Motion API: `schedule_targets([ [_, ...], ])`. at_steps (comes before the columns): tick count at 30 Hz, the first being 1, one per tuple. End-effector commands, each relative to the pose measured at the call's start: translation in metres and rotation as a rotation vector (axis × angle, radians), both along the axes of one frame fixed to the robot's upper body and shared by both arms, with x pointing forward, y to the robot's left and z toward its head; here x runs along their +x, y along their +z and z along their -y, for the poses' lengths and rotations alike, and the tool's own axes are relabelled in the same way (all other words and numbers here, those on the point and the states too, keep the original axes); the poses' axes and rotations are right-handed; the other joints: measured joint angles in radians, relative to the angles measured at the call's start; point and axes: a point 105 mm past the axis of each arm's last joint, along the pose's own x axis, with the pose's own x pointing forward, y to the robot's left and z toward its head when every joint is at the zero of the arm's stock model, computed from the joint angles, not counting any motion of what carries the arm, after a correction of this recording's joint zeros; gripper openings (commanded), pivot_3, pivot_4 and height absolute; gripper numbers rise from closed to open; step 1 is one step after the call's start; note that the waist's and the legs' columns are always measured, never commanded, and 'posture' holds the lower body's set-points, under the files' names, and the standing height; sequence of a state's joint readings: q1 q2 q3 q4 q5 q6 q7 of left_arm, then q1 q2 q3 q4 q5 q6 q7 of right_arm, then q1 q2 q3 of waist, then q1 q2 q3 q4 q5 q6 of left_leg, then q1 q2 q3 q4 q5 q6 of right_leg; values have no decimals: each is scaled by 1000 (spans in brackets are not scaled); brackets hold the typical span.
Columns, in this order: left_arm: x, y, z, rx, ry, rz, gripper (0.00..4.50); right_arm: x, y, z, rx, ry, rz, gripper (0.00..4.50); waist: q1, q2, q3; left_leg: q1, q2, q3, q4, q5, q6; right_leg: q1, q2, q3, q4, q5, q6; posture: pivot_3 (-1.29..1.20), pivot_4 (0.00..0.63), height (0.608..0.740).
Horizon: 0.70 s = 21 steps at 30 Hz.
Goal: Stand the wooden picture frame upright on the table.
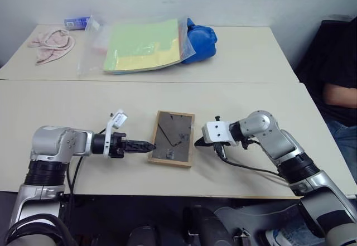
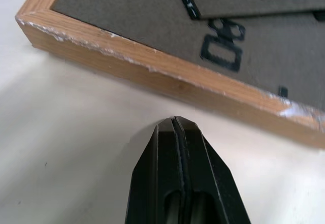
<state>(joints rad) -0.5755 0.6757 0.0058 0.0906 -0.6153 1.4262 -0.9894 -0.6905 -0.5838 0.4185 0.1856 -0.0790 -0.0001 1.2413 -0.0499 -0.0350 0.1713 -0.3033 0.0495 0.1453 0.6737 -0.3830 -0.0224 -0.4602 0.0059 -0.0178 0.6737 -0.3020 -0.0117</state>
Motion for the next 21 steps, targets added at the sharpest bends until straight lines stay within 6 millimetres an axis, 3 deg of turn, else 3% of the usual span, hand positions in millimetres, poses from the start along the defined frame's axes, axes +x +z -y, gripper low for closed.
schedule_targets([
  [1, -11, -35, 21, 54, -57, -130, 4473, -2, -1, -11, 9, 25, 29, 0, 2, 3, -5, 0, 0, 0, 0, 0, 0, 0, 0, 0, 0, 0, 0, 0, 150, 740],
  [5, -9, -32, 44, 12, -107, -135, 4473, -1, -1, -16, 26, 18, 36, 0, 15, 7, -10, 0, -1, 0, 1, 0, 1, 1, 0, 0, 0, 0, 0, 0, 150, 740],
  [8, -3, -24, 50, -24, -99, -125, 4473, -2, -1, -16, 28, 15, 37, 0, 21, 7, -10, 0, -1, 0, 2, -1, 1, 1, 0, 0, 0, 0, 0, 0, 150, 740],
  [15, 7, -6, 34, -71, -52, -82, 2351, -3, 2, 2, 42, -38, 44, 0, 18, 7, -10, 0, 0, 0, 2, -1, 2, 0, 0, 0, 0, 0, 0, 0, 150, 740],
  [20, 5, 7, 25, -88, -59, -43, 1142, -3, 25, 22, 128, -134, -19, 0, 7, 6, -10, -1, 0, 0, 2, -1, 1, -1, 0, 0, 2, 0, 0, 0, 150, 740],
  [21, 5, 13, 25, -107, -64, -26, 1048, -4, 37, 24, 196, -173, -87, 169, 3, 6, -10, -1, 0, 0, 2, -1, 1, -1, 0, 0, 2, 0, 0, 0, 150, 740],
])
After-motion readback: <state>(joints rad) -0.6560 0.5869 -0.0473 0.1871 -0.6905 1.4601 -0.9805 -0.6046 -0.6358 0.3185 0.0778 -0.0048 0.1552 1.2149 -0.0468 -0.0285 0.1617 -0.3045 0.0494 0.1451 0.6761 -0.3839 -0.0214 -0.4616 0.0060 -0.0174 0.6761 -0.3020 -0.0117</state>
